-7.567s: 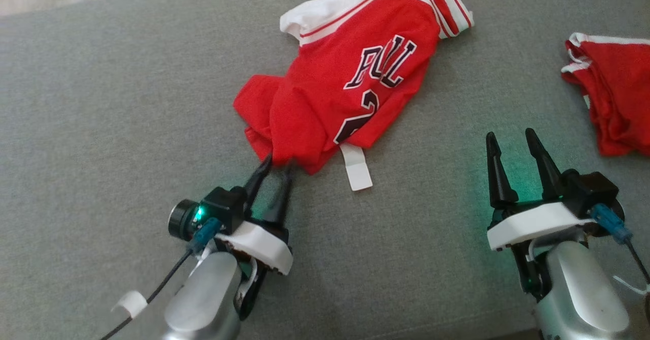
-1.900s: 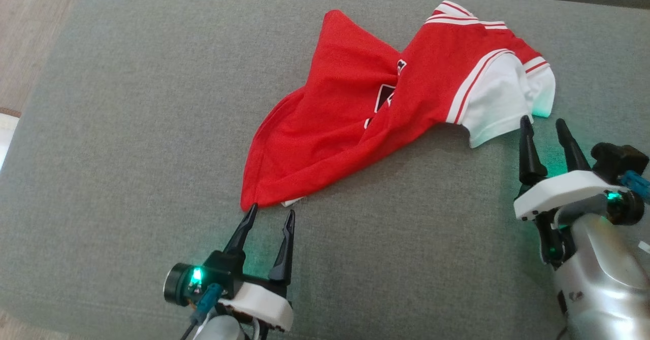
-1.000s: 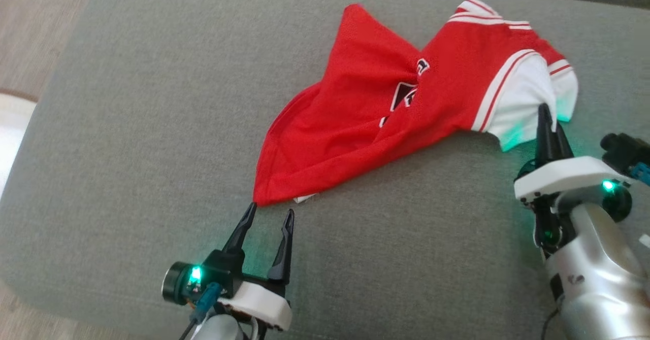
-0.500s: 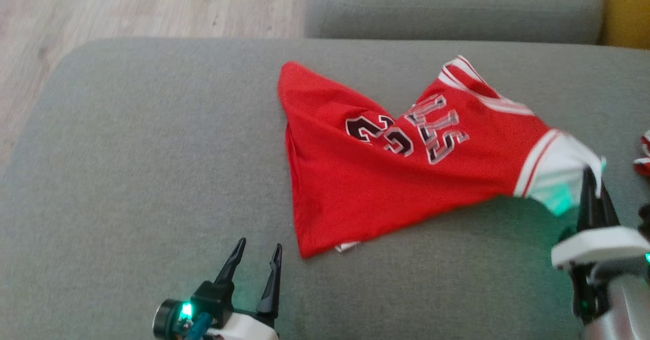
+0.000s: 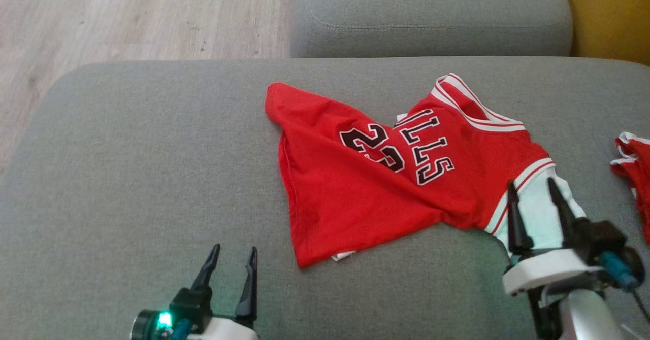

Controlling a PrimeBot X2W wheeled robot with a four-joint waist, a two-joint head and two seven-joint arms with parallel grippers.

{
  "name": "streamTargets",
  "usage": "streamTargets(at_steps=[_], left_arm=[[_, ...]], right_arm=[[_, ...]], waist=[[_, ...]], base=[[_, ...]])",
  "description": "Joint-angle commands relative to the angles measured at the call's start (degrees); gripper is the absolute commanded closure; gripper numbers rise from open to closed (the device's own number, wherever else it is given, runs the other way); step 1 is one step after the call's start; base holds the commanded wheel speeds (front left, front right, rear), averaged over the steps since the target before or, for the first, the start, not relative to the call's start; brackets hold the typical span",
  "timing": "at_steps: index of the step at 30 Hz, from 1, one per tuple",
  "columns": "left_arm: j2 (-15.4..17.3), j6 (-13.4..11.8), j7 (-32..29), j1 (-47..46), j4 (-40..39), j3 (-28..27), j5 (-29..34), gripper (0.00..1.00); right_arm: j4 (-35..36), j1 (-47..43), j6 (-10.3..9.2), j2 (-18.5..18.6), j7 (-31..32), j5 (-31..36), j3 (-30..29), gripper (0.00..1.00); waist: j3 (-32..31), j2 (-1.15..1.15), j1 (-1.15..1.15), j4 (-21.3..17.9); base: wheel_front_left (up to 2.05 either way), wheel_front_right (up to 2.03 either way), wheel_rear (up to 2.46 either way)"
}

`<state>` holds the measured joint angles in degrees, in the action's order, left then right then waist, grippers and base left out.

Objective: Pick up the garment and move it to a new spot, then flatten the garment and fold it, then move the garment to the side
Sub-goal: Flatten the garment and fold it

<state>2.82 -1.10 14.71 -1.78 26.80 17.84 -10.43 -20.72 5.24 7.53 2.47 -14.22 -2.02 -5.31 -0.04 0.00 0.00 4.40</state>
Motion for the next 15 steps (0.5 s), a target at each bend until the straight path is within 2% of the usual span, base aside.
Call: streamTargets(at_steps=[1, 6, 15], left_arm=[[0.06, -0.28, 0.29, -1.34, -2.08, -2.87, 0.76, 0.0], [0.06, 0.23, 0.29, -1.58, -2.42, -3.8, 1.67, 0.0], [0.06, -0.35, 0.29, -1.0, -3.26, -4.42, 2.15, 0.0]], right_arm=[[0.38, 1.4, -0.04, 0.45, -0.72, -0.44, 2.6, 0.0], [-3.44, 2.12, -0.04, 0.43, -0.76, -2.05, 5.49, 0.0], [-7.04, 1.85, -0.04, 0.42, -0.77, -3.59, 6.03, 0.0]], waist=[[0.03, 0.0, 0.0, 0.07], [0.14, 0.0, 0.0, 0.53], [-0.25, 0.0, 0.0, 0.28]], base=[[0.0, 0.0, 0.0], [0.0, 0.0, 0.0], [0.0, 0.0, 0.0]])
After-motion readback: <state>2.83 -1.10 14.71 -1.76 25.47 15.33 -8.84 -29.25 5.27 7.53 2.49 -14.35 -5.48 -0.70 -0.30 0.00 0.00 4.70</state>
